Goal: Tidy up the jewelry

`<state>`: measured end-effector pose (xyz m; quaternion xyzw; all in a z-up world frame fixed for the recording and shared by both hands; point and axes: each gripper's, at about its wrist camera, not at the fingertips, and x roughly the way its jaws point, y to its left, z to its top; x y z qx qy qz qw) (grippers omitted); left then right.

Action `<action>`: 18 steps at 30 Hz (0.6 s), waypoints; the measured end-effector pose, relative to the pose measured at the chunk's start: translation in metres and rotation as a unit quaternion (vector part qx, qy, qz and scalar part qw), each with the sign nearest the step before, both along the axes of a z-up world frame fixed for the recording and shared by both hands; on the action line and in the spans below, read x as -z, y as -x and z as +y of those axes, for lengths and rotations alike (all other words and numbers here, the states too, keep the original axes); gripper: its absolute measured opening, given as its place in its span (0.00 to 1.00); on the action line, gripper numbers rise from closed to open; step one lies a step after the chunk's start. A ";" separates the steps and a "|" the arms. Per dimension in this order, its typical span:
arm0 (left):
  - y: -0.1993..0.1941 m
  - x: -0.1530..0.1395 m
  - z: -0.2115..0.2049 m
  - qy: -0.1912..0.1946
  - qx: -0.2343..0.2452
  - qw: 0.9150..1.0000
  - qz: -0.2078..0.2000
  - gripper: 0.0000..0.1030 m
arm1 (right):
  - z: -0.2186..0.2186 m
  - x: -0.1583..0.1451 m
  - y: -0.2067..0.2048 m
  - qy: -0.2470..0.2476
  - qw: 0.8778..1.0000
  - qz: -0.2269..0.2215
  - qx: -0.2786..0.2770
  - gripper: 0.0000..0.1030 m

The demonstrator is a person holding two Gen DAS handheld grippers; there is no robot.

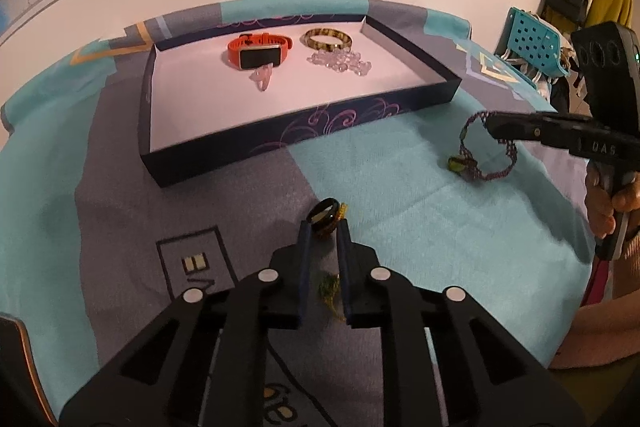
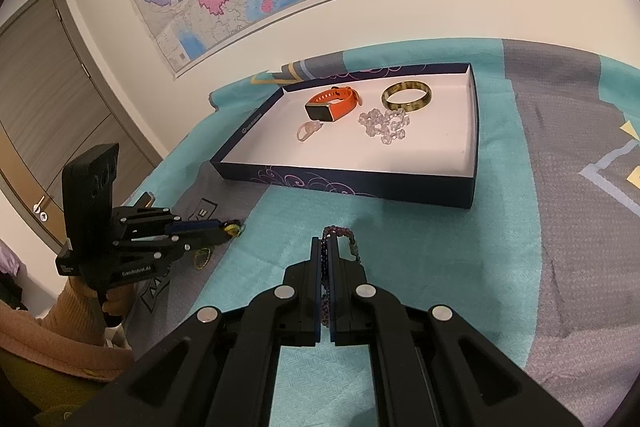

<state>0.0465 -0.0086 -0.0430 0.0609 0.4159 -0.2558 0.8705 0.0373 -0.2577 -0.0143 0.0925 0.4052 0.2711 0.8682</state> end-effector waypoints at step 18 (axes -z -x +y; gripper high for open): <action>-0.018 0.005 0.014 0.025 -0.030 0.999 0.023 0.12 | 0.000 -0.008 0.004 0.085 0.996 -0.010 0.014 0.26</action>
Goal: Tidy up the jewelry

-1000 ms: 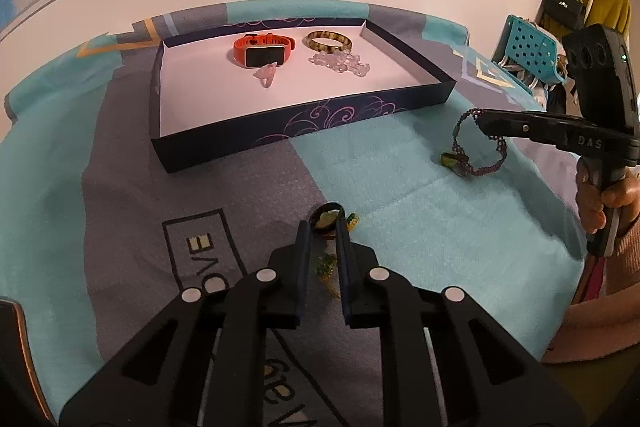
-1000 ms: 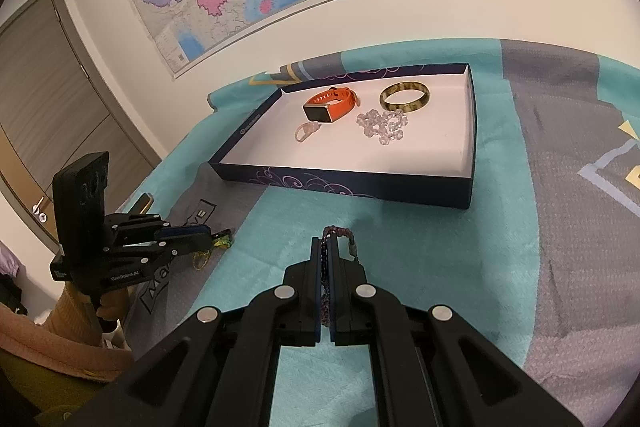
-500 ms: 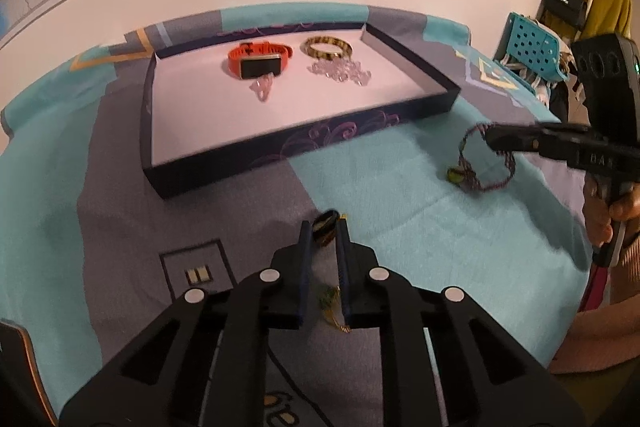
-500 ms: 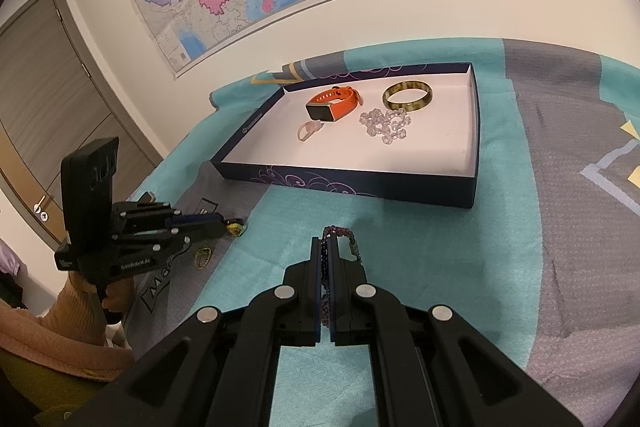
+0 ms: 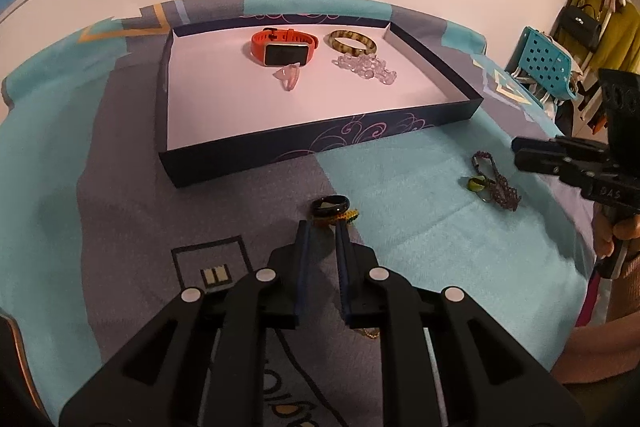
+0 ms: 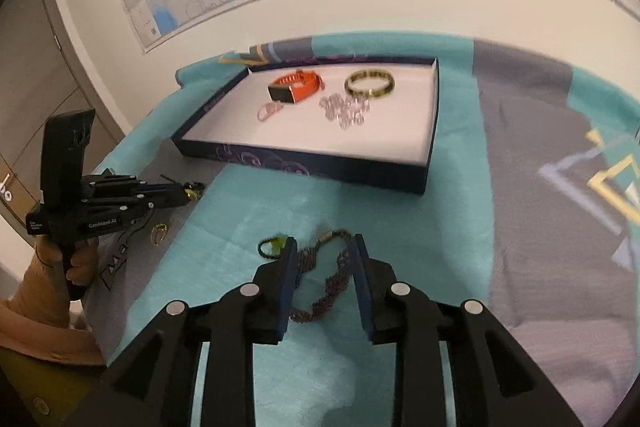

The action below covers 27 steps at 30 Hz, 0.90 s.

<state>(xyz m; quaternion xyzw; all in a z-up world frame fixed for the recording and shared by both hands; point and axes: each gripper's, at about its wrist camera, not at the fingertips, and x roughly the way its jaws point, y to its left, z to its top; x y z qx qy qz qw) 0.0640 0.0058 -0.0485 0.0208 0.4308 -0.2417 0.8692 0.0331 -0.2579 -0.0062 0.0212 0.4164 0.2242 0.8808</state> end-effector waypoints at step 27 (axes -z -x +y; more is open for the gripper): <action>0.006 -0.002 0.013 -0.010 -0.004 1.000 -0.013 0.22 | 0.136 0.042 -0.060 -0.043 0.983 0.069 -0.163 0.07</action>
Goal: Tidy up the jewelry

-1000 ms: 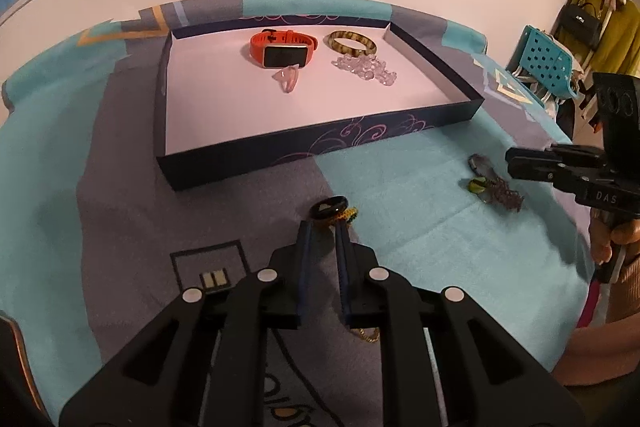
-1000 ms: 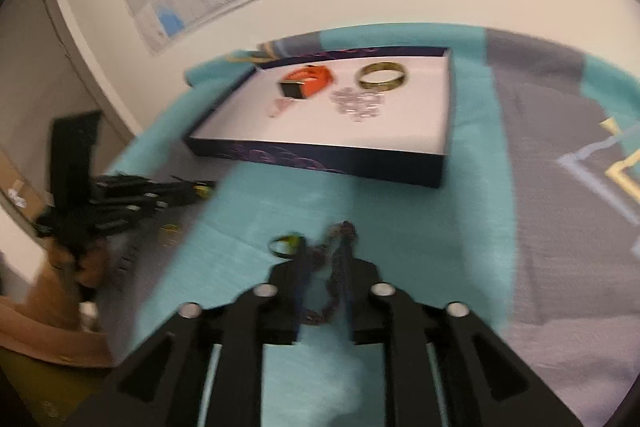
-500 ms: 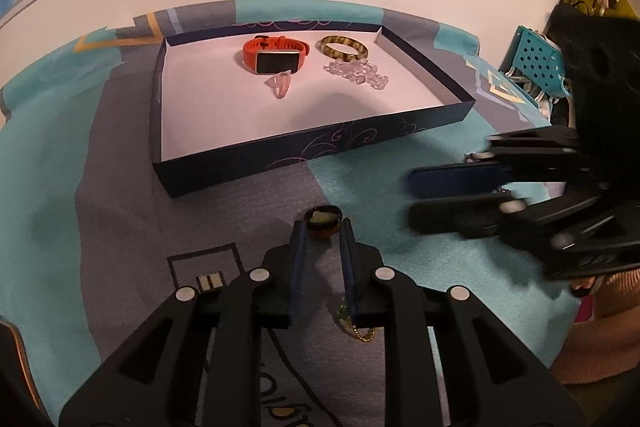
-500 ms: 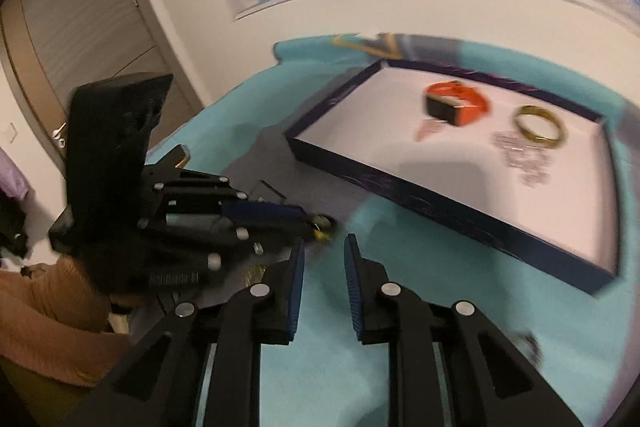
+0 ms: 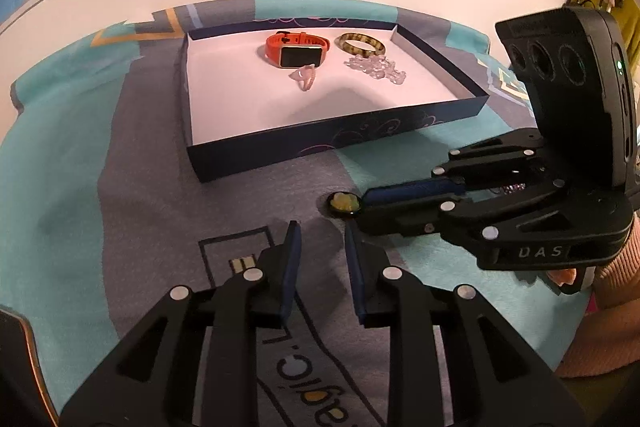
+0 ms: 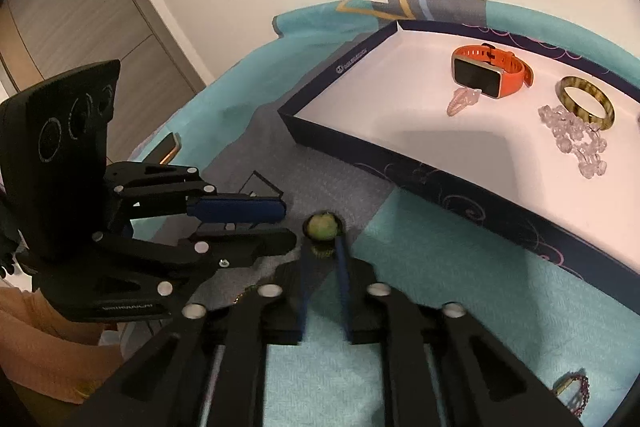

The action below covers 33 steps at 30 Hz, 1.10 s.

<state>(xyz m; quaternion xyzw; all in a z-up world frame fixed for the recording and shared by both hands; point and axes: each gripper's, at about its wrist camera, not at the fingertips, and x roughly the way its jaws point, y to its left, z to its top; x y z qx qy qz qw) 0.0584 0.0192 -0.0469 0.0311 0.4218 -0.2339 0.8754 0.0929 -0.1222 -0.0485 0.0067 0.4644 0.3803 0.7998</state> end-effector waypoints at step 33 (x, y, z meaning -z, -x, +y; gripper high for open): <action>0.008 -0.006 -0.033 -0.037 0.037 0.998 -0.021 0.29 | -0.094 -0.034 0.057 -0.034 0.997 -0.023 0.064 0.23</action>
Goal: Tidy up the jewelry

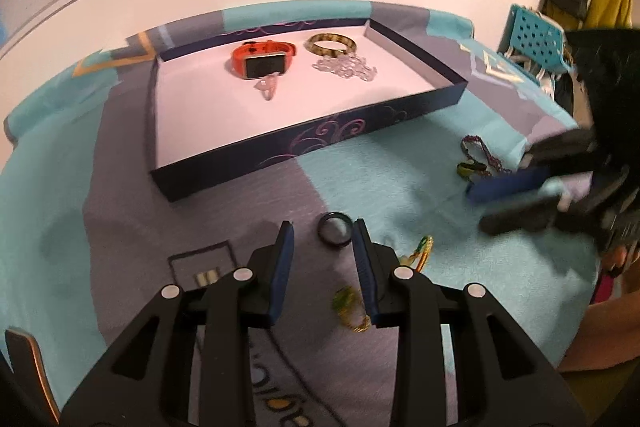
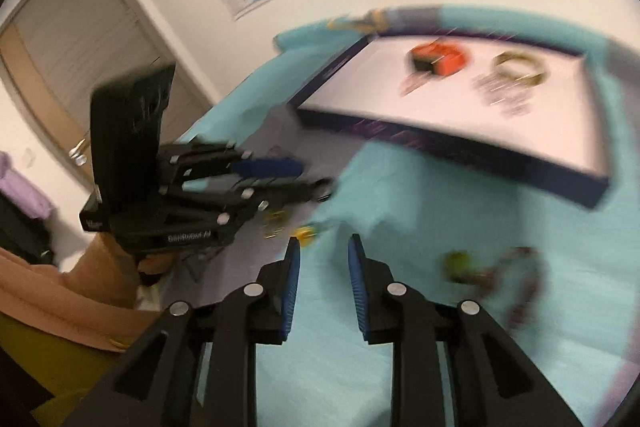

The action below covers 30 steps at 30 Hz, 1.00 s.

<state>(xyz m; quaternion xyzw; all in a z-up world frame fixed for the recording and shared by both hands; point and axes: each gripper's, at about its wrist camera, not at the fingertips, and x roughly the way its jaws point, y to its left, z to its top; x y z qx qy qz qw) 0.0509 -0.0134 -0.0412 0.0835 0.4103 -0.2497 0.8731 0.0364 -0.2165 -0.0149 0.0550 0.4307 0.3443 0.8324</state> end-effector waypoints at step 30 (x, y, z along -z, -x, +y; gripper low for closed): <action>0.004 -0.001 -0.016 -0.028 -0.026 0.999 -0.018 0.22 | -0.044 0.009 -0.010 0.107 0.987 -0.041 0.115 0.08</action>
